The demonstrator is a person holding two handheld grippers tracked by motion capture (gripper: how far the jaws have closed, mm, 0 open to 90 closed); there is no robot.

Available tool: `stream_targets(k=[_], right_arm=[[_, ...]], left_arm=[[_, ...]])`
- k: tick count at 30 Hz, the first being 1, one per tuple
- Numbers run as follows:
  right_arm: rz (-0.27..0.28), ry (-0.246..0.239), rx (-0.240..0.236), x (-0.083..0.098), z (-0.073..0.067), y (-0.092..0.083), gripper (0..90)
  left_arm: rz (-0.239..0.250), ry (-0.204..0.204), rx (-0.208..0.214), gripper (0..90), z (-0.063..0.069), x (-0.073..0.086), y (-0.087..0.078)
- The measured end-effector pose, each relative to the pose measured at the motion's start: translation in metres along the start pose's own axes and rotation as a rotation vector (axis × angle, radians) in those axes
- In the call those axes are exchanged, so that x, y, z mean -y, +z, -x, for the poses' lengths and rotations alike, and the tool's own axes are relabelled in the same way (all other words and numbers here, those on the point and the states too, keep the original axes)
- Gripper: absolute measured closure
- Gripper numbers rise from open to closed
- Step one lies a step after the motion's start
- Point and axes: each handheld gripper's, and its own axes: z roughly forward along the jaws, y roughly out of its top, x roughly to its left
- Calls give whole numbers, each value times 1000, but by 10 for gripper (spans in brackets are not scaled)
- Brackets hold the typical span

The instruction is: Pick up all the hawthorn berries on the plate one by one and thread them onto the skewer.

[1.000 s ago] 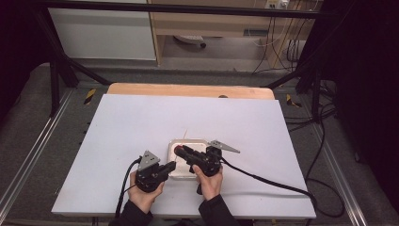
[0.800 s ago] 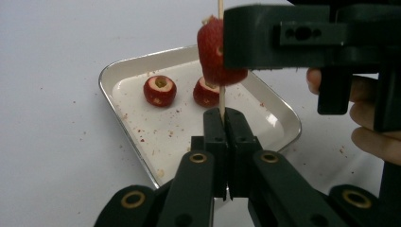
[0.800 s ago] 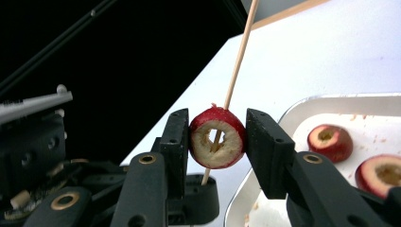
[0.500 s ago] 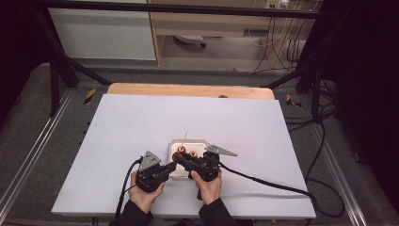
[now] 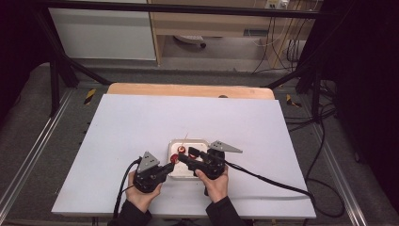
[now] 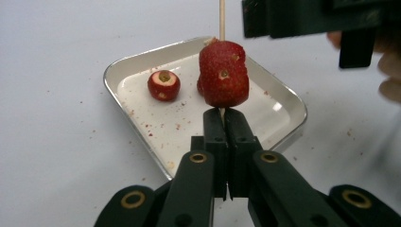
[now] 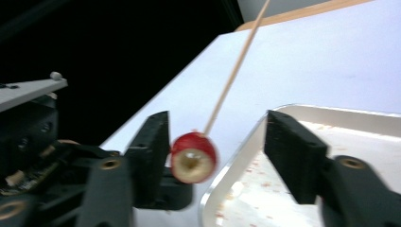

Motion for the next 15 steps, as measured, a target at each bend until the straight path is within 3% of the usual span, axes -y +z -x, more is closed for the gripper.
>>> stream_targets(k=[1,3,4,5,6,7,8,9,15], right_arm=[[-37,-38,20,-4,4,-4,321],[-64,-62,34,-6,6,-5,240],[-123,-103,67,-8,10,-8,194],[-123,-103,67,-8,10,-8,194],[-192,-133,81,-9,13,-10,151],[-192,-133,81,-9,13,-10,151],[-257,-163,99,-10,16,-10,133],[-257,-163,99,-10,16,-10,133],[-380,-229,149,-20,25,-9,132]], left_arm=[[-9,10,-1,887,-1,0,-1],[-22,26,-1,887,-3,1,-2],[-36,41,-2,887,-6,3,-4],[-36,41,-2,887,-6,3,-4],[-44,48,-1,887,-7,4,-5],[-49,53,-3,887,-9,5,-6],[-57,61,1,886,-10,7,-8],[-61,64,4,886,-12,8,-9],[-82,69,9,886,-23,11,-16]])
